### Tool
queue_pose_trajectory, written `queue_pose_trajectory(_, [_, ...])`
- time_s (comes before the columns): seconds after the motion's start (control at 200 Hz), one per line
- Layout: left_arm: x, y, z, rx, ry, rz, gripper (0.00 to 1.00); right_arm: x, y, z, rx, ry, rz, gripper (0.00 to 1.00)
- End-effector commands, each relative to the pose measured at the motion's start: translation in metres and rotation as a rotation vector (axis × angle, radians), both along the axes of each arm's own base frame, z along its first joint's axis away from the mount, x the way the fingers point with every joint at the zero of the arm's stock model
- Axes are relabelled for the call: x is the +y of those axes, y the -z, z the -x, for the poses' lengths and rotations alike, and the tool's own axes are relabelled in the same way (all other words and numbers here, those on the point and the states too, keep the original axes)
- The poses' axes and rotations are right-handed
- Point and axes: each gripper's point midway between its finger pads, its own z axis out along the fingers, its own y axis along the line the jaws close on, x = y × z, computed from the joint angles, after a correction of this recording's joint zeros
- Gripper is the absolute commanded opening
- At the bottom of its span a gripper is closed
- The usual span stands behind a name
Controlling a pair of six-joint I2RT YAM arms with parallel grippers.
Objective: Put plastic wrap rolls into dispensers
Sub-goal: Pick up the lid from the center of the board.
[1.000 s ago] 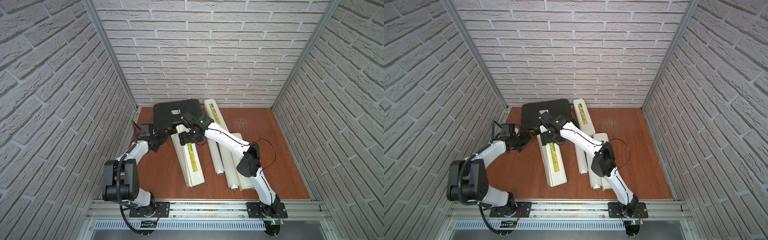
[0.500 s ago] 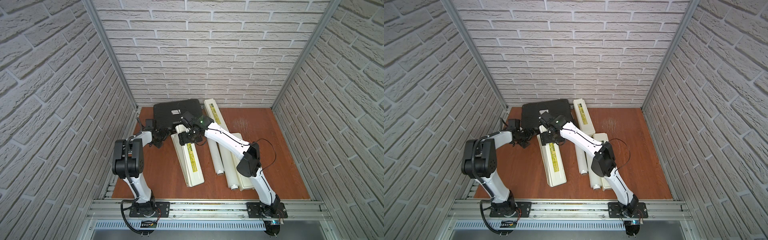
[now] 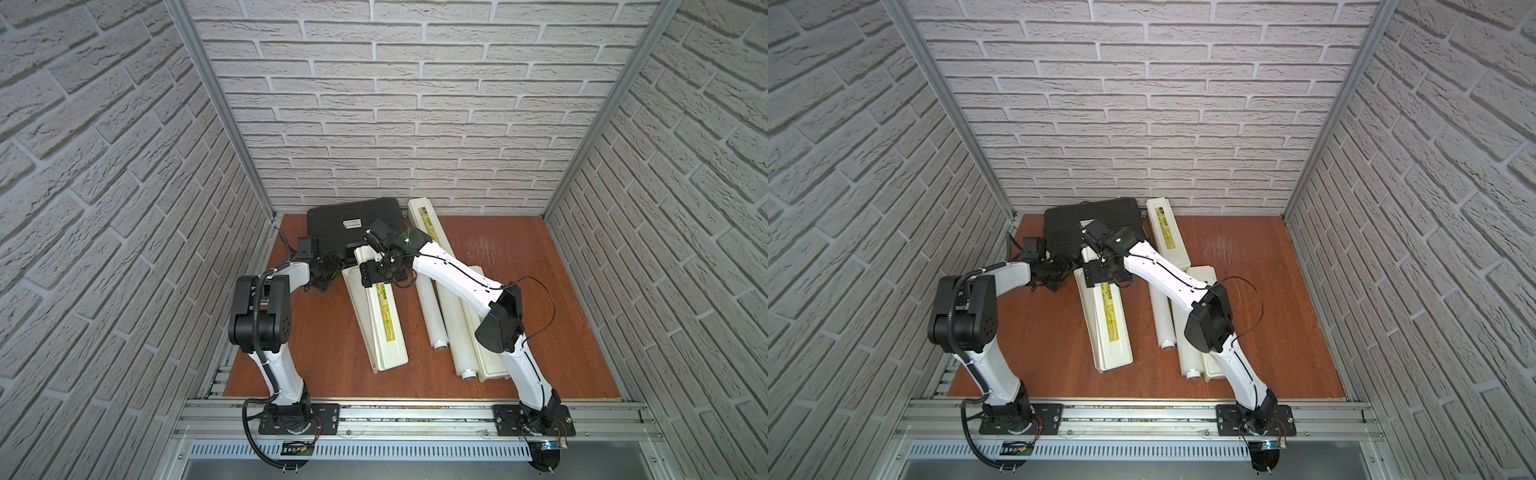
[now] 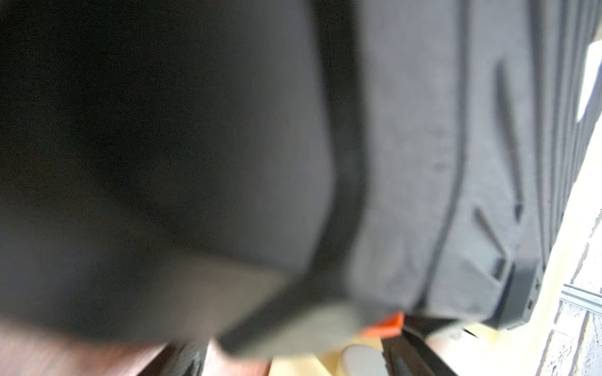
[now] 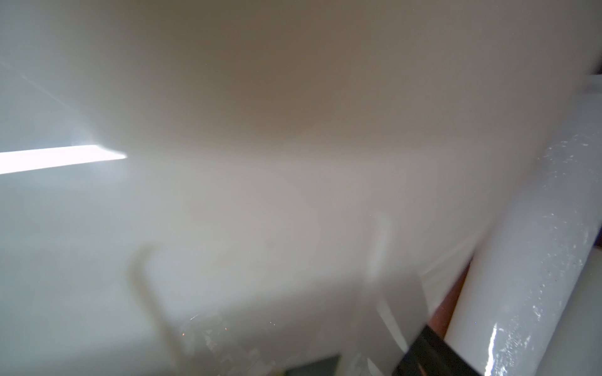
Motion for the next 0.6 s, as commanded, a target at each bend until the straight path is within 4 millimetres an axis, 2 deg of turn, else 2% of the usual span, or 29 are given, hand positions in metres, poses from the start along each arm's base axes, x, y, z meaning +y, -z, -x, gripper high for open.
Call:
queue_pose_trajectory(0.0, [-0.042,0.019,0.030,0.083,0.095,0.085,0.80,-0.011,-0.033,0.002,-0.043,0.011,-0.032,0.65])
queue_pose_trajectory(0.265, [-0.060,0.015,0.045,0.078,0.111,0.100,0.78,-0.024,-0.031,0.005,-0.023,0.036,-0.013,0.65])
queue_pose_trajectory(0.595, [-0.082,0.011,0.057,0.077,0.161,0.114,0.77,-0.029,-0.029,0.013,0.012,0.039,0.005,0.66])
